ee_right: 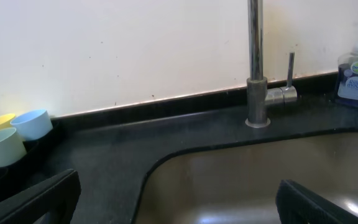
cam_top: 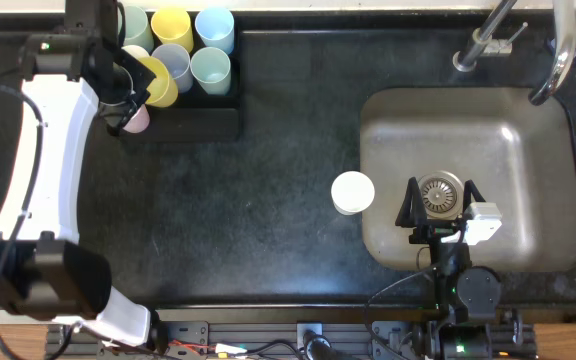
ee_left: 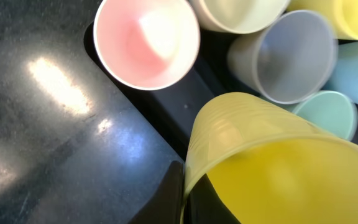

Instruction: Store Cups

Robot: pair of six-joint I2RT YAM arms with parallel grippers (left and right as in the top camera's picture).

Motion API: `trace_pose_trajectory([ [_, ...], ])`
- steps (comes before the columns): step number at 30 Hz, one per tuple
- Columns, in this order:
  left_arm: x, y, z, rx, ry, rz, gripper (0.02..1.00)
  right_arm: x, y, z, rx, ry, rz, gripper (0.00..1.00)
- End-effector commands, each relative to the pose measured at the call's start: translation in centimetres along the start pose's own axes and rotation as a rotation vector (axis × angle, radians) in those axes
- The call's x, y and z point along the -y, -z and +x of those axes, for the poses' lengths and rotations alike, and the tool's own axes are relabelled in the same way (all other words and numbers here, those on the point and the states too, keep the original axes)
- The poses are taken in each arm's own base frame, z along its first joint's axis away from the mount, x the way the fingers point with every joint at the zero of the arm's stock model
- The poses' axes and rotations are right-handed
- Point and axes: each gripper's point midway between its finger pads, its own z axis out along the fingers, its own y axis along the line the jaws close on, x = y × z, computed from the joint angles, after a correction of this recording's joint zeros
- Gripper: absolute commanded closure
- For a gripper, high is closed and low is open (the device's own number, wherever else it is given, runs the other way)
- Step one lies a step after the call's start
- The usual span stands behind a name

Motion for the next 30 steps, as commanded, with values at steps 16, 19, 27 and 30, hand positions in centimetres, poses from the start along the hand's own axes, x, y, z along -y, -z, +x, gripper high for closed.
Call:
trace_pose_trajectory([
  [16, -1.1, -5.8, 0.3, -0.077, 0.034, -0.136, 0.980, 0.1, 0.0, 0.3, -0.001, 0.003, -0.003, 0.005],
  [19, -1.3, -6.5, 0.4, -0.088, 0.033, -0.151, 0.980, 0.1, 0.0, 0.3, -0.001, 0.003, -0.003, 0.003],
  [27, -1.5, -8.3, 0.6, -0.110, 0.032, -0.182, 0.980, 0.1, 0.0, 0.3, 0.000, 0.003, -0.003, 0.003],
  [30, -1.5, -8.8, 0.6, -0.112, 0.032, -0.186, 0.978, 0.1, 0.0, 0.3, -0.001, 0.003, -0.003, 0.005],
])
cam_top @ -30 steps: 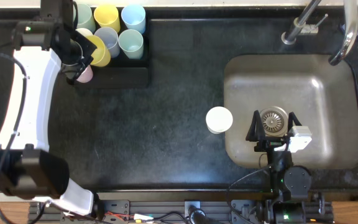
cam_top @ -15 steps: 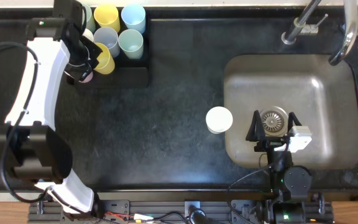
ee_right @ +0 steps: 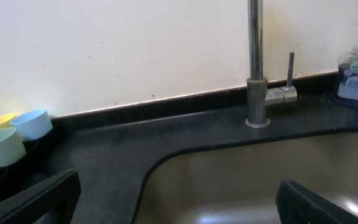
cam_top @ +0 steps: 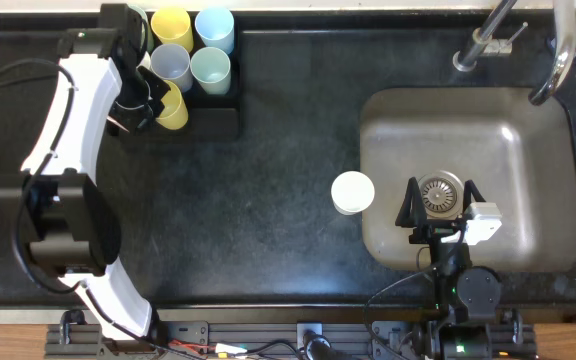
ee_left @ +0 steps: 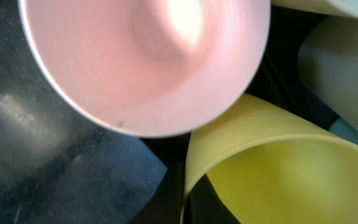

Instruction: Store Cups

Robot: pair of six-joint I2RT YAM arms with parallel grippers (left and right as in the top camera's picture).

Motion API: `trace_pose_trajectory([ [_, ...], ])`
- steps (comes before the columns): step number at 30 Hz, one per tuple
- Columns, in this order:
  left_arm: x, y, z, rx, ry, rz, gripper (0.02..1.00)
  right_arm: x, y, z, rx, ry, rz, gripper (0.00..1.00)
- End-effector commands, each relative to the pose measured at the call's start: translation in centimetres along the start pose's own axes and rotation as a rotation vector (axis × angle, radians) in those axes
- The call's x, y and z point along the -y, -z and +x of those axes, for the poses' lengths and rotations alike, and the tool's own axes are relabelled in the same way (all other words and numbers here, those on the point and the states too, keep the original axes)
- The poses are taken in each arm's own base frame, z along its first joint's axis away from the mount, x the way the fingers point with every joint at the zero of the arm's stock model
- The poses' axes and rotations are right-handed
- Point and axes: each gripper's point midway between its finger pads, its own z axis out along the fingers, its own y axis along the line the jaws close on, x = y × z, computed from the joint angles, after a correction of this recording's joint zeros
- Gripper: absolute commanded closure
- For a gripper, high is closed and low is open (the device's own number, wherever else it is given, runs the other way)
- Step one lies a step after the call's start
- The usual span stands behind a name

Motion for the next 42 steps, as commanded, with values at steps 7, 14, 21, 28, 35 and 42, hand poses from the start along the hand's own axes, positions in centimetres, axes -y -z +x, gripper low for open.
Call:
trace_pose_trajectory([
  [7, 0.1, -1.6, -0.7, 0.002, 0.030, -0.021, 0.980, 0.1, 0.0, 0.3, -0.001, 0.003, -0.003, 0.005],
  [14, 0.0, -2.4, -0.6, -0.011, 0.029, -0.039, 0.974, 0.1, 0.0, 0.3, -0.001, 0.002, -0.003, 0.003],
  [21, 0.0, -2.4, -0.6, -0.010, 0.028, -0.038, 0.020, 0.1, 0.0, 0.3, -0.001, 0.003, -0.003, 0.003],
  [28, 0.3, 2.7, -1.0, 0.063, 0.030, 0.064, 0.020, 0.1, 0.0, 0.3, -0.001, 0.003, -0.003, 0.003],
  [35, -2.6, 12.5, -0.2, 0.198, 0.041, 0.191, 0.020, 0.1, 0.0, 0.3, -0.001, 0.003, -0.003, 0.005],
  [42, -12.6, 21.3, 4.4, 0.335, -0.087, 0.154, 0.020, 0.1, 0.0, 0.3, -0.001, 0.003, -0.003, 0.003],
])
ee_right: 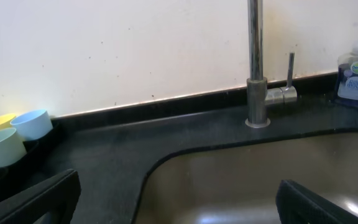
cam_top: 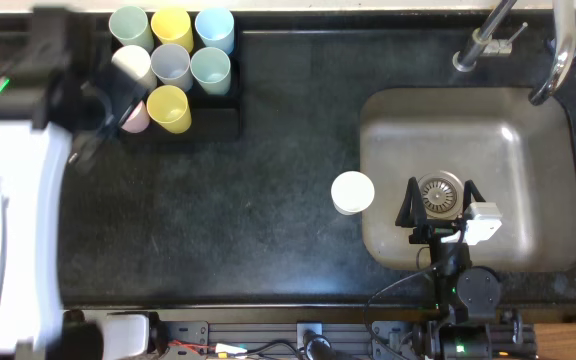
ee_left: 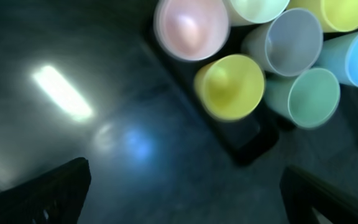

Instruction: Store Cups

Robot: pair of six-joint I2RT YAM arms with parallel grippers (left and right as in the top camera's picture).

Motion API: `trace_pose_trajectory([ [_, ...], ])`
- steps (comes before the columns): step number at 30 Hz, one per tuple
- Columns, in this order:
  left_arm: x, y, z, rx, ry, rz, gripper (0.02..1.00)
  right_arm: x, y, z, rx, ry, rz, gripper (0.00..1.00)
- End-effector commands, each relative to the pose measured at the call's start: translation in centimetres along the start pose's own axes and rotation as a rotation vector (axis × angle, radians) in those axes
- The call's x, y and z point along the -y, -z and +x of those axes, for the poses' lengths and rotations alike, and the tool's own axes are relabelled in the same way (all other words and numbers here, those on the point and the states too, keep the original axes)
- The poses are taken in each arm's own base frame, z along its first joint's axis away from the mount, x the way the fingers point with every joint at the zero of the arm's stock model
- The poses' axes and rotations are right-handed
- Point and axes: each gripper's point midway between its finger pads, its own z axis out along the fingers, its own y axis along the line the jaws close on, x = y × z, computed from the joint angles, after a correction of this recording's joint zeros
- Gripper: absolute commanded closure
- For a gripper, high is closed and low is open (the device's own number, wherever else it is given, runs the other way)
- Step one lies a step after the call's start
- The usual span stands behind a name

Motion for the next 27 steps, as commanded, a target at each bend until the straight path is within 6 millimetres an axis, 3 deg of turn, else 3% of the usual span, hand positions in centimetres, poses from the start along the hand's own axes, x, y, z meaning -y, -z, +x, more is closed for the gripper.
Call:
trace_pose_trajectory([
  [1, -5.8, 6.4, 1.0, 0.117, -0.127, -0.028, 0.020, 0.1, 0.0, 0.3, -0.001, 0.003, -0.004, 0.003],
  [3, -9.2, 8.6, 3.1, 0.121, -0.162, -0.037, 0.020, 0.1, 0.0, 0.3, -0.001, 0.003, -0.003, 0.003],
  [7, -13.0, 10.5, 5.1, 0.237, -0.212, 0.036, 0.020, 0.1, 0.0, 0.3, -0.001, 0.003, -0.003, 0.003],
  [12, -14.9, 8.3, 7.4, 0.403, -0.479, 0.168, 0.020, 0.1, 0.0, 0.3, -0.001, 0.003, -0.004, 0.003],
  [14, -14.3, 6.1, 7.2, 0.515, -0.564, 0.210, 0.020, 0.1, 0.0, 0.3, -0.001, 0.003, -0.004, 0.003],
  [16, -12.5, 3.8, 6.8, 0.628, -0.651, 0.284, 0.020, 0.1, 0.0, 0.3, -0.001, 0.003, -0.003, 0.005],
  [19, -7.5, 1.4, 6.6, 0.827, -0.822, 0.486, 0.023, 0.1, 0.0, 0.3, -0.002, 0.003, -0.004, 0.003],
  [22, -4.0, 0.8, 6.7, 1.027, -0.916, 0.653, 0.020, 0.1, 0.0, 0.3, -0.001, 0.003, -0.004, 0.005],
  [24, -3.2, 0.3, 6.9, 1.119, -0.918, 0.720, 0.020, 0.1, 0.0, 0.3, -0.001, 0.003, -0.003, 0.005],
  [27, -3.4, -2.1, 7.6, 1.140, -0.922, 0.743, 0.023, 0.1, 0.0, 0.3, -0.001, 0.003, -0.004, 0.003],
])
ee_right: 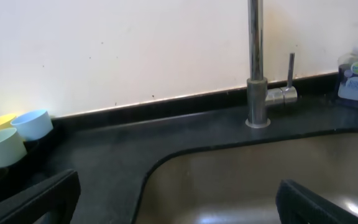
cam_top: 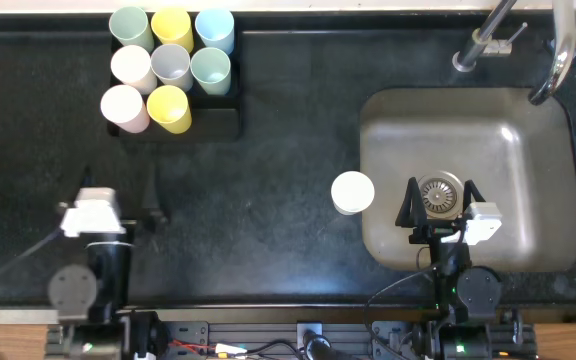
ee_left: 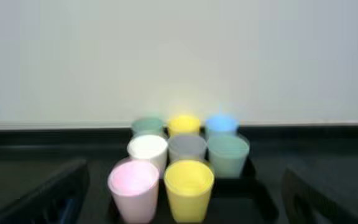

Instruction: Store Cups

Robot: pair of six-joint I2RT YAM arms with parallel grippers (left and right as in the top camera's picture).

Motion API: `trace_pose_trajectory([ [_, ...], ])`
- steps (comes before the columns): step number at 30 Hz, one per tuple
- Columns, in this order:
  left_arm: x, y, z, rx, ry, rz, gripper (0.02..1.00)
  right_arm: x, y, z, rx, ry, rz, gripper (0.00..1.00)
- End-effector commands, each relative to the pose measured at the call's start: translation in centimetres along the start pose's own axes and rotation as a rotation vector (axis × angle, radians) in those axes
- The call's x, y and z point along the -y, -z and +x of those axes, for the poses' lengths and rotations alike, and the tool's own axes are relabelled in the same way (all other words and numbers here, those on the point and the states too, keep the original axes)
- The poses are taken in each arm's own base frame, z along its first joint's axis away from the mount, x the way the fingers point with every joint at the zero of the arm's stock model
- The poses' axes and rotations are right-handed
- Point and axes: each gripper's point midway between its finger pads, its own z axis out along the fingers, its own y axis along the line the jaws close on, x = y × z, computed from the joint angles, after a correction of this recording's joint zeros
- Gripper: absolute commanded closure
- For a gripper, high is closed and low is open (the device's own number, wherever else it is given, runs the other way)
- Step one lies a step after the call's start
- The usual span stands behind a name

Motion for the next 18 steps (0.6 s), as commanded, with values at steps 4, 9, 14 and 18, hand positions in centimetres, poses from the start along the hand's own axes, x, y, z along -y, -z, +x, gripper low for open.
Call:
trace_pose_trajectory([
  [4, 1.8, 0.8, 7.4, -0.102, -0.075, 0.107, 0.020, 0.1, 0.0, 0.3, -0.001, 0.003, -0.001, 0.005],
  [9, 1.2, 1.5, 8.5, -0.145, -0.076, 0.065, 0.020, 0.1, 0.0, 0.3, -0.001, 0.003, -0.001, 0.003],
  [14, 0.8, 1.5, 8.7, -0.152, -0.076, 0.042, 0.020, 0.1, 0.0, 0.3, -0.001, 0.003, -0.001, 0.003],
  [18, 0.6, 1.5, 8.6, -0.151, -0.077, 0.030, 0.020, 0.1, 0.0, 0.3, -0.001, 0.003, -0.001, 0.003],
])
